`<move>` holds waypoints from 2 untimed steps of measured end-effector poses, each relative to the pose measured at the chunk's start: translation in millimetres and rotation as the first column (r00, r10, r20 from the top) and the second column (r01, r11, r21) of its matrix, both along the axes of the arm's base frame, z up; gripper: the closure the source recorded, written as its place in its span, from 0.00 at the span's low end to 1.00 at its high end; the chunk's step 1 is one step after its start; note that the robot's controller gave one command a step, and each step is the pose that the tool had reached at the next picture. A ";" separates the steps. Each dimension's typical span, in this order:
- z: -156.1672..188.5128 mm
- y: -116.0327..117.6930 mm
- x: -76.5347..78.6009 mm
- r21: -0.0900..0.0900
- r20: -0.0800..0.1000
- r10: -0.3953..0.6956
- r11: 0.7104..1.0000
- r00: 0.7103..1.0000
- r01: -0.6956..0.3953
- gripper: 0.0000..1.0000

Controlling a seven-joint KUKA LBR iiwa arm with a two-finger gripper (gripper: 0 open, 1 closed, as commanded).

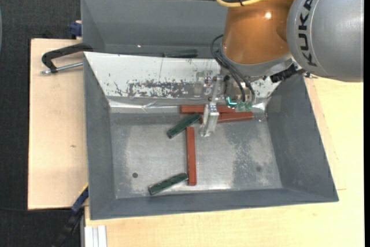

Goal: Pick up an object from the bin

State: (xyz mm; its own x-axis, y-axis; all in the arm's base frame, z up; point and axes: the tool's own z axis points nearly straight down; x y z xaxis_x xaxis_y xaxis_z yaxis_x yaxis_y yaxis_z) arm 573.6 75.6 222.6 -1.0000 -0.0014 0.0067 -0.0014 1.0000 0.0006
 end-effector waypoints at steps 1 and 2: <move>4.8 -0.3 1.6 0.001 0.009 -0.001 1.000 1.000 0.001 0.00; -38.0 -7.5 12.0 0.001 0.013 0.039 0.999 0.999 -0.039 0.00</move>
Offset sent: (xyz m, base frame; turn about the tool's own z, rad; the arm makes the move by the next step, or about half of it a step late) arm 0.0137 -0.0121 -0.0597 -0.0542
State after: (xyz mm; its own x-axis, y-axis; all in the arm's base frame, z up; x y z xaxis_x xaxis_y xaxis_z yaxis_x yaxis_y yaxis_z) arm 585.6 68.1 184.6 -0.9991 -0.0408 -0.0065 -0.0408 0.9992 0.0014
